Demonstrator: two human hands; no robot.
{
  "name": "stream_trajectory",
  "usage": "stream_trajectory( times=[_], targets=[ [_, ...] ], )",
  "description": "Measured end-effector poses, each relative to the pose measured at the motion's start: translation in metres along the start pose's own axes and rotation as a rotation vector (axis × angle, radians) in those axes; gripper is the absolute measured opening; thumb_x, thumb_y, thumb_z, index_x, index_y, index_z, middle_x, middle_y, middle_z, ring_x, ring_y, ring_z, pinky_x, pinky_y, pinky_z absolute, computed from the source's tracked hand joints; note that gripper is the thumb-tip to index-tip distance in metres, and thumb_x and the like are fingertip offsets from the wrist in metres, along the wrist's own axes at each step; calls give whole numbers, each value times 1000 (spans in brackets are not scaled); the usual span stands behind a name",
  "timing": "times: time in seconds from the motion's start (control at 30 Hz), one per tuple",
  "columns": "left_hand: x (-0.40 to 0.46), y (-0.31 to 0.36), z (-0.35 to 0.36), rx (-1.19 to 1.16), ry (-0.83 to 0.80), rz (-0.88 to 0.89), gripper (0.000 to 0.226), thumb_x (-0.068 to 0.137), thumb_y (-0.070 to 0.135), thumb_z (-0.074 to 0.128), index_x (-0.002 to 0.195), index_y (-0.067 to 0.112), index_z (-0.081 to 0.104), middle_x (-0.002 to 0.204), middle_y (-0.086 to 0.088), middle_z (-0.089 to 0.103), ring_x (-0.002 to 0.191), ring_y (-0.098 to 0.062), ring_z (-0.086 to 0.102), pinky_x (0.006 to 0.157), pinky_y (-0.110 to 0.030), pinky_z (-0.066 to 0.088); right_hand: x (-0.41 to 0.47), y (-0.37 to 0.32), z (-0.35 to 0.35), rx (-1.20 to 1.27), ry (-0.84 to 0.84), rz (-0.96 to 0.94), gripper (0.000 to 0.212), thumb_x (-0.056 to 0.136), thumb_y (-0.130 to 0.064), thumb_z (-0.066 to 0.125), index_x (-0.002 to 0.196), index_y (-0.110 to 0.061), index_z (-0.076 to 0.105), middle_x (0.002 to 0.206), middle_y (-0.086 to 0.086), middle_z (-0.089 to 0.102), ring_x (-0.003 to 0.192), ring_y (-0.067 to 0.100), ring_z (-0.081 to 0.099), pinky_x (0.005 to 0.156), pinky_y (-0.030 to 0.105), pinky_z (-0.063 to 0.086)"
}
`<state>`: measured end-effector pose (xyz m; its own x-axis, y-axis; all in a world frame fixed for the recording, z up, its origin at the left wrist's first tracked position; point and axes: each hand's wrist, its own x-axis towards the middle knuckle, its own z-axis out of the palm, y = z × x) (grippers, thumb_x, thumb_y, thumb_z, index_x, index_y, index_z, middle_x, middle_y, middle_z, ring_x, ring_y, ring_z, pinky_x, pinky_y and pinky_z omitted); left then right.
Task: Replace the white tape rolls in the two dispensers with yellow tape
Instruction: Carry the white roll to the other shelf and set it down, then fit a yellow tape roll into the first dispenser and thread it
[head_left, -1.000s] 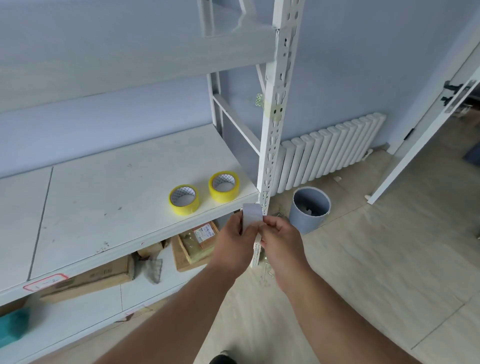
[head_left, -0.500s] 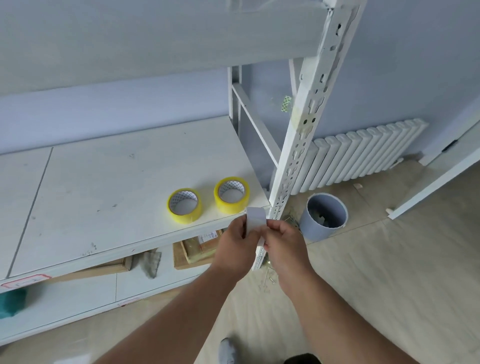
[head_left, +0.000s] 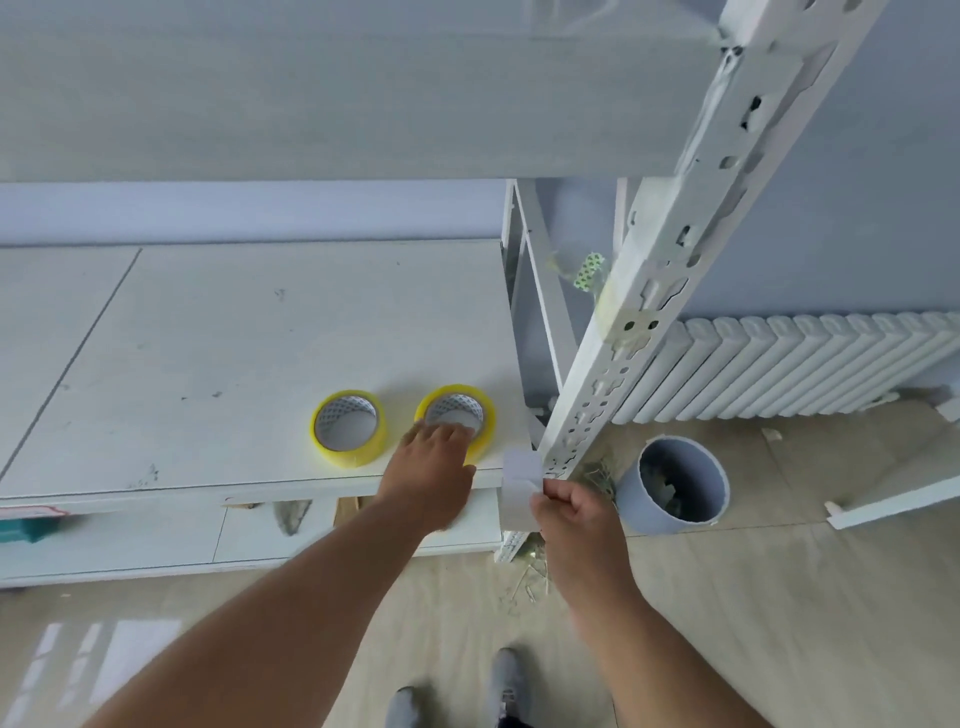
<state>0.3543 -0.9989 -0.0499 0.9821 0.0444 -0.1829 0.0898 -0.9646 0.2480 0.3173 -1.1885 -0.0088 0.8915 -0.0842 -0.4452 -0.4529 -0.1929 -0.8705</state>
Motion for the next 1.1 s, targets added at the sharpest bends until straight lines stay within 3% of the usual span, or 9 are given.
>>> stream_trajectory(
  times=[0.17, 0.33, 0.4, 0.47, 0.57, 0.67, 0.77, 0.97, 1.1],
  targets=[
    [16, 2, 15, 186, -35, -71, 41, 97, 24, 60, 138, 26, 57, 134, 3, 67, 140, -19, 51, 129, -48, 11, 19, -4, -5, -8, -42, -15, 13, 96, -14, 68, 96, -25, 73, 92, -8, 81, 79, 7, 71, 78, 30, 54],
    [-2, 11, -5, -1, 127, -133, 33, 101, 32, 57, 133, 27, 63, 127, 4, 72, 133, -21, 57, 123, -42, 27, 32, -13, 3, -60, -52, -64, 12, 94, -18, 70, 97, -29, 72, 97, -12, 78, 95, 6, 72, 81, 24, 52],
    [-14, 11, -28, -175, 211, -212, 30, 100, 32, 60, 128, 24, 66, 119, 2, 74, 121, -26, 62, 111, -40, 39, 35, -22, 11, -95, -65, -104, 12, 95, -18, 68, 104, -25, 72, 100, -10, 77, 93, 5, 70, 76, 19, 49],
    [-26, 9, -50, -430, 259, -310, 24, 99, 32, 62, 120, 21, 68, 101, 0, 71, 97, -31, 63, 86, -37, 47, 40, -28, 22, -215, -90, -200, 16, 98, -20, 64, 111, -22, 72, 102, -8, 75, 91, 8, 68, 72, 17, 47],
    [-45, 3, -74, -735, 316, -427, 16, 98, 29, 65, 107, 16, 68, 85, -4, 64, 74, -25, 56, 66, -38, 46, 51, -30, 41, -594, -113, -500, 15, 100, -21, 55, 106, -20, 69, 92, 0, 75, 84, 24, 67, 70, 34, 52],
    [-65, -5, -81, -950, 352, -506, 9, 97, 26, 67, 100, 18, 71, 98, -14, 74, 85, -34, 66, 72, -34, 49, 67, -33, 60, -1084, -115, -814, 18, 88, -10, 57, 100, -19, 68, 79, 3, 74, 76, 31, 70, 68, 38, 51],
    [-80, -12, -78, -1092, 378, -574, 10, 97, 28, 68, 103, 24, 74, 104, -3, 79, 102, -27, 72, 85, -33, 54, 75, -37, 69, -1343, -191, -900, 32, 76, -1, 60, 103, -17, 66, 80, 2, 75, 79, 29, 72, 74, 36, 49],
    [-95, -10, -72, -1145, 442, -667, 15, 98, 29, 69, 112, 25, 74, 103, 7, 80, 101, -11, 72, 75, -23, 46, 89, -20, 74, -1420, -168, -995, 33, 55, 7, 71, 79, -17, 69, 56, -1, 64, 58, 27, 64, 74, 38, 51],
    [-99, -10, -70, -1192, 445, -666, 11, 99, 26, 70, 109, 25, 74, 102, 3, 80, 94, -12, 71, 76, -24, 47, 93, -13, 76, -1398, -199, -992, 30, 58, 5, 72, 80, -16, 71, 60, 0, 66, 64, 28, 65, 87, 44, 54]
  ],
)
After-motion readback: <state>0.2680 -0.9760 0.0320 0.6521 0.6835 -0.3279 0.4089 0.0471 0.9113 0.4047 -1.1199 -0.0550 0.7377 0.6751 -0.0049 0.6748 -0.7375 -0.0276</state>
